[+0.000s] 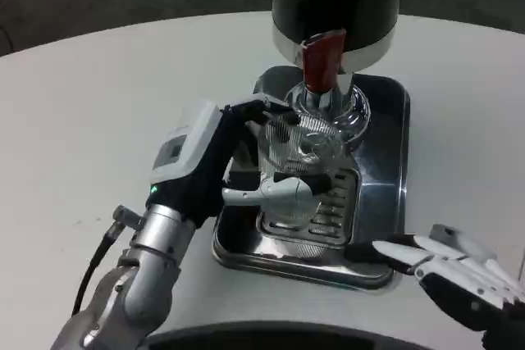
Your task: Grasp the cup under the faucet to collect the drink, then remove the cup.
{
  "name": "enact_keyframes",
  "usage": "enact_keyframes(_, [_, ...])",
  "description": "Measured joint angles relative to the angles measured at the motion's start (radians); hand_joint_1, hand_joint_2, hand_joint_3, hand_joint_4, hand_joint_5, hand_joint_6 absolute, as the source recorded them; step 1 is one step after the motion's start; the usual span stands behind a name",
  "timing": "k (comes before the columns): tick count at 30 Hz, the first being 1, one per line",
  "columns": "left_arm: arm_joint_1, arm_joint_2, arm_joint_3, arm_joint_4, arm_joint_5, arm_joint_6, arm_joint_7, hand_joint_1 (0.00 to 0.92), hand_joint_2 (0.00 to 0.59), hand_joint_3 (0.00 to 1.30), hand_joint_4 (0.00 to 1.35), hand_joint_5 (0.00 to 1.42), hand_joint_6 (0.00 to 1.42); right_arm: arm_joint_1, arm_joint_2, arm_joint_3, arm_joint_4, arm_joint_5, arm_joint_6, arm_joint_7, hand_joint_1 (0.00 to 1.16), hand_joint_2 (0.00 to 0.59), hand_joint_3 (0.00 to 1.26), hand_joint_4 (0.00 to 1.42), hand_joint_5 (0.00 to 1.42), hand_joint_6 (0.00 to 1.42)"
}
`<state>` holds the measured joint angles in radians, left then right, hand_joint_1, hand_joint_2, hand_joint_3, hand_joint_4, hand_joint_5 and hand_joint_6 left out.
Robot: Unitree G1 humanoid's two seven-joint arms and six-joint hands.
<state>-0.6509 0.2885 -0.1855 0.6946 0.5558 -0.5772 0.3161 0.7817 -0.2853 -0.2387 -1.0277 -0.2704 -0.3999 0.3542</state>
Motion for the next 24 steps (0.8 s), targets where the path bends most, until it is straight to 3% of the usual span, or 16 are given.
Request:
enact_keyframes(18, [-0.012,-0.008,-0.065,0.001,0.002,0.0,0.019,0.734,0.0,0.69,0.77,0.89,0.94,0.0,0.001,-0.006,0.001,0.005,0.0,0.0,0.62,0.455,0.23,0.21,0.14,0.0])
enact_keyframes(24, [-0.012,-0.007,-0.065,0.001,0.002,0.001,0.019,0.728,0.0,0.66,0.66,0.86,0.92,0.0,0.002,-0.006,0.001,0.018,0.0,0.0,0.62,0.455,0.24,0.22,0.14,0.0])
